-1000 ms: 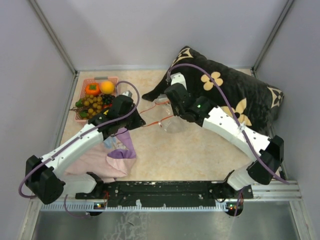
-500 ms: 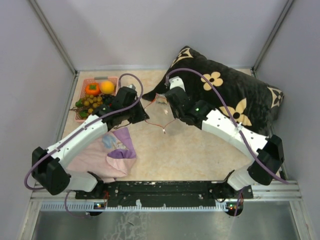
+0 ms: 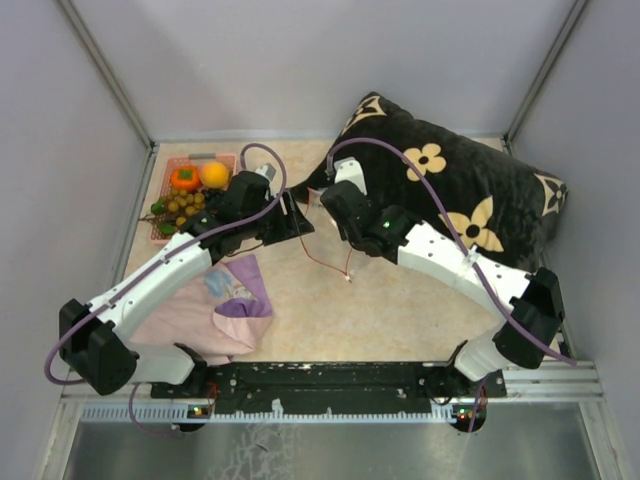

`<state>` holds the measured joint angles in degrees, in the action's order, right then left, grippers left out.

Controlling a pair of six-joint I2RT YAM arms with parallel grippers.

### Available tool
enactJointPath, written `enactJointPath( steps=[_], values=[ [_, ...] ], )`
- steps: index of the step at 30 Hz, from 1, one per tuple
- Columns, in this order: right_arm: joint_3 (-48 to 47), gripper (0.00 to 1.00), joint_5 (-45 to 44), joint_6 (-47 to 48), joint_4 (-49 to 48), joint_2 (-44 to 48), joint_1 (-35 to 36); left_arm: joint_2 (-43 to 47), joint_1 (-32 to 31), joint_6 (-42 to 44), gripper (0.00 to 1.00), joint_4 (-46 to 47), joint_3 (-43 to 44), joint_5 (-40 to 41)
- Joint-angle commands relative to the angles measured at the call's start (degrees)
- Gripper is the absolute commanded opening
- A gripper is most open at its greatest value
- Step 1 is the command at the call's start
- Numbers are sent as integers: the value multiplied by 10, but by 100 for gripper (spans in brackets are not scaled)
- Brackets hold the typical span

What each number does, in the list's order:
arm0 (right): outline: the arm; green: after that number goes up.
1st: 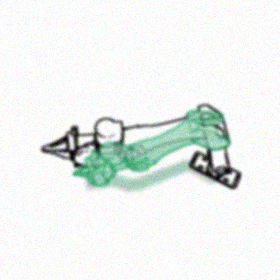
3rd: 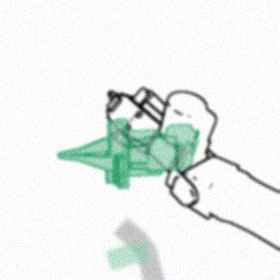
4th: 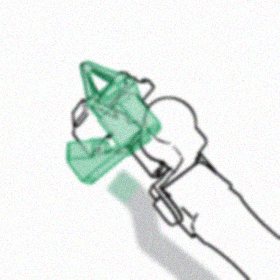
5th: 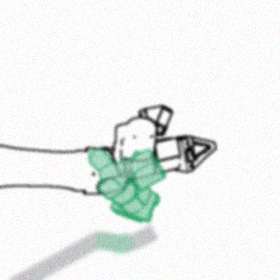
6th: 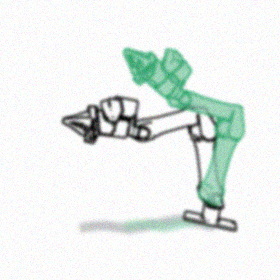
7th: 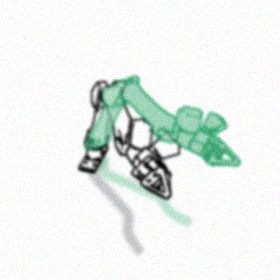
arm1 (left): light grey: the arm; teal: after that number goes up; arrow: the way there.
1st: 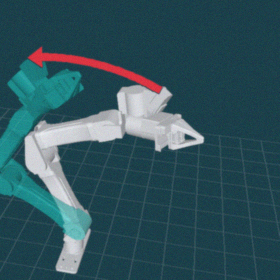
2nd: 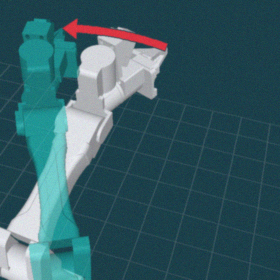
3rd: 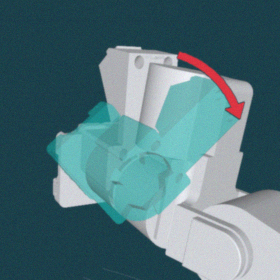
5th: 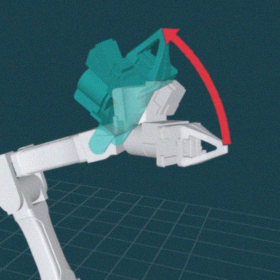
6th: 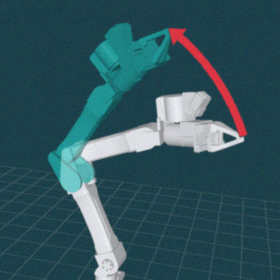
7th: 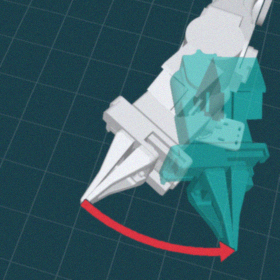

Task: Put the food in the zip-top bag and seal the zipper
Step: Open the zipper of the food storage bag.

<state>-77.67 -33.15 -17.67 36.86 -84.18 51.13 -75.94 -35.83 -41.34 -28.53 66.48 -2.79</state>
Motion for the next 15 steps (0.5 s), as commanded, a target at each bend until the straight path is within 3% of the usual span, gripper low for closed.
enactJointPath(
  steps=[1,5,10,15],
  values=[
    [-22,0,-37,-27,-19,-3,14,-7,2,-7,69,34,-10,-43],
    [-20,0,-39,-29,-29,-5,22,-30,1,-8,68,33,-19,-31],
    [-19,0,-92,-24,-14,0,22,-43,3,10,48,-33,-12,96],
    [-5,0,-131,-15,-11,15,19,-39,11,32,35,-70,-19,181]
  ],
)
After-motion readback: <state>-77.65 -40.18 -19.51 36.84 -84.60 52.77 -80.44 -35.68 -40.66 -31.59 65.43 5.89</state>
